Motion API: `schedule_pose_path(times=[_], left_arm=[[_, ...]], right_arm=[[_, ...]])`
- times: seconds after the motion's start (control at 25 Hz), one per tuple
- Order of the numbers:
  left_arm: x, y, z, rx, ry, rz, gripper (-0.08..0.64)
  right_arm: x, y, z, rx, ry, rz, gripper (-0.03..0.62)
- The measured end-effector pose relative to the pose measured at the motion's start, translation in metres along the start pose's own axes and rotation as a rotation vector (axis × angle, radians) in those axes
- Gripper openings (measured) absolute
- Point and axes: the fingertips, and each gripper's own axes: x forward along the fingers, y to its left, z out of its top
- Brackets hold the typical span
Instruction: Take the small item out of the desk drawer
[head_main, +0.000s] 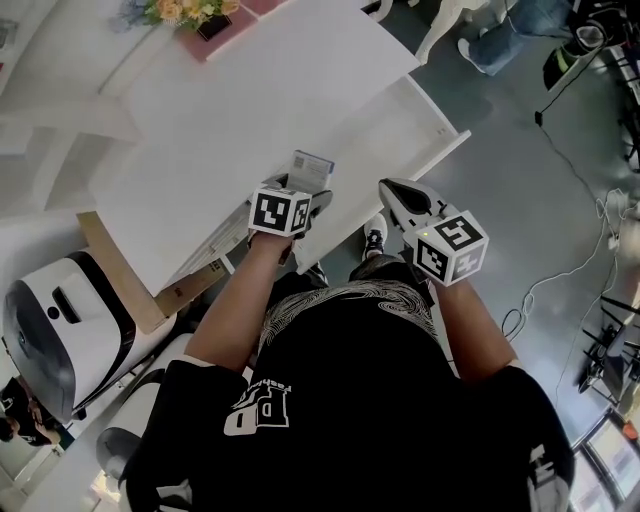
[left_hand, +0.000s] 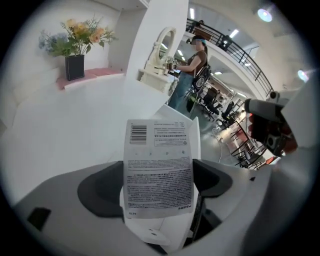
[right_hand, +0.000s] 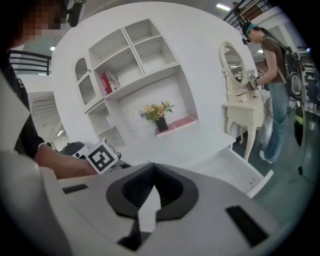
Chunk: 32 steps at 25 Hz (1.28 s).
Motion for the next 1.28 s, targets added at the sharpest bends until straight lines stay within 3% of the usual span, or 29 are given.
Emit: schedule_pose_path(times=[0.56, 1.04, 1.28], left_arm=[[-0.088, -0.026, 0.042, -0.002, -0.264, -0.169, 0.430], [-0.170, -0.035, 0.055, 0.020, -0.476, -0.226, 0.430], [-0.201, -0.039, 0.055, 0.041, -0.552, -0.235, 0.430]], right_arm=[[-0.001, 0.047, 0.028, -0.043, -0.077, 0.009, 0.008], [-0.011, 0.092, 0.063, -0.087, -0.205, 0.039, 0.008], [-0.008, 0.103, 0.063, -0.122, -0.195, 0.021, 0.008]])
